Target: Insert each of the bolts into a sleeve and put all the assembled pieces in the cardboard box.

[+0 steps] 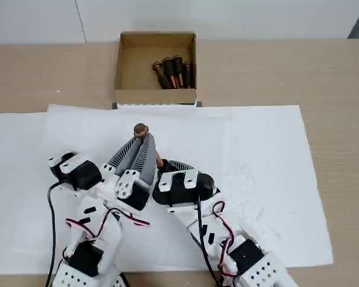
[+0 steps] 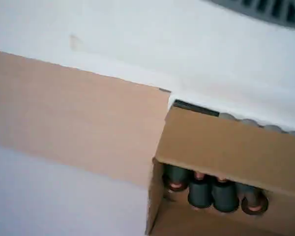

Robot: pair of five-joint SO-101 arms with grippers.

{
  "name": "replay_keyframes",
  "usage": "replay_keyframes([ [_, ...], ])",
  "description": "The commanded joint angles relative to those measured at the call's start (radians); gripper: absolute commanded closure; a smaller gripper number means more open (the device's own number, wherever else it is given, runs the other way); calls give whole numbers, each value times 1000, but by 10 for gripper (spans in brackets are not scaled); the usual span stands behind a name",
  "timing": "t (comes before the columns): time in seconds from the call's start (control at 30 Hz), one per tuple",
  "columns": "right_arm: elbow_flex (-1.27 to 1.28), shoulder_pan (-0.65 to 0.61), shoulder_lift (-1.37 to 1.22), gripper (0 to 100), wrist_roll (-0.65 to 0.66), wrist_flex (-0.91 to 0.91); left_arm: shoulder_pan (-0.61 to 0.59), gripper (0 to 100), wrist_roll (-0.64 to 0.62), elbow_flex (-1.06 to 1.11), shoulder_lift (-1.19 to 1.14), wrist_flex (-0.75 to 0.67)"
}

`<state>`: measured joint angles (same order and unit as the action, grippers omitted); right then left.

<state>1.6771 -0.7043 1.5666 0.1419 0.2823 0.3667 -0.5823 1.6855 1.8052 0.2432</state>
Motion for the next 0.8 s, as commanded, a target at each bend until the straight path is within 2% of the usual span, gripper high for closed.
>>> replay_keyframes([
  [0.0,14,-10,12,995,8,-2,28,994,-6,-4,11,-18],
  [0.23,14,-10,12,995,8,-2,72,994,-6,-4,9,-6],
  [0.43,14,-8,12,995,8,-2,80,994,-5,-5,12,126],
  [0.77,14,-5,12,995,8,-2,209,994,0,-73,12,324],
])
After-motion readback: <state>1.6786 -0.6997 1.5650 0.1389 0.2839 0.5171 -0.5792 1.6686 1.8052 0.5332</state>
